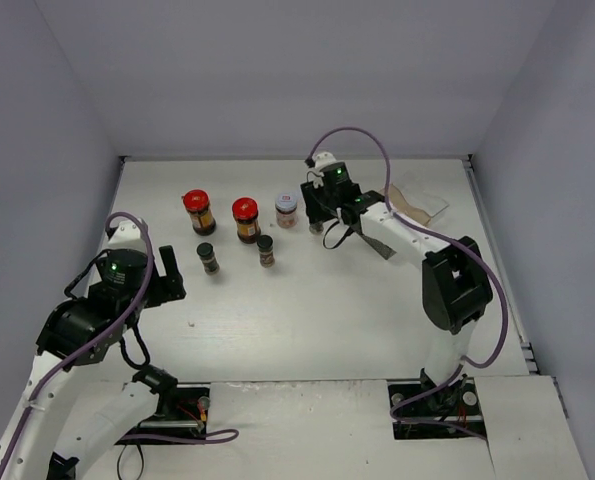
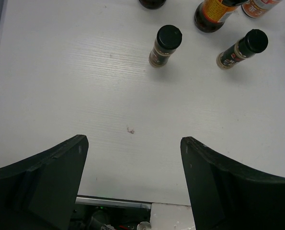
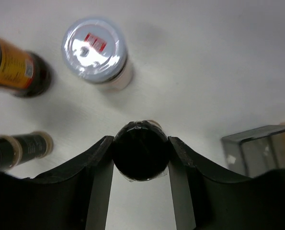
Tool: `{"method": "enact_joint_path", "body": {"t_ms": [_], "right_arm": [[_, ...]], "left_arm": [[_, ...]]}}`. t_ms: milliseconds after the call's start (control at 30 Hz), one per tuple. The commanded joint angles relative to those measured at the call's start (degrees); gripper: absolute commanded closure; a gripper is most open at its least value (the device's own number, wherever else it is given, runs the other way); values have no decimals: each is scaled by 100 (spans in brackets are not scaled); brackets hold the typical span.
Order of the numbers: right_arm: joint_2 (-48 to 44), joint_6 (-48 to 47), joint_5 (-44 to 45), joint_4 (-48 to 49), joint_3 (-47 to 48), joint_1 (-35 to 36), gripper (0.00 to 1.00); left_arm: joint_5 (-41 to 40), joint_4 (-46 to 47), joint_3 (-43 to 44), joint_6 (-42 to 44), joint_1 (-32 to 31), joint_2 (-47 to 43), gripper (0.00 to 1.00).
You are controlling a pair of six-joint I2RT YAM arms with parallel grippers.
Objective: Organize the condiment bottles
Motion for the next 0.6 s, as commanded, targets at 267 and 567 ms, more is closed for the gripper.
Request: {"method": "enact_joint_path", "body": {"t_ms": [267, 567], "right_arm": [[-437, -182, 139, -291, 1720, -1879, 100], [-59, -23, 15, -221, 1852, -2724, 100]], "left_arm": [[-4, 47, 26, -112, -17, 130, 22], [110, 170, 0, -24, -17, 359, 21]]}}
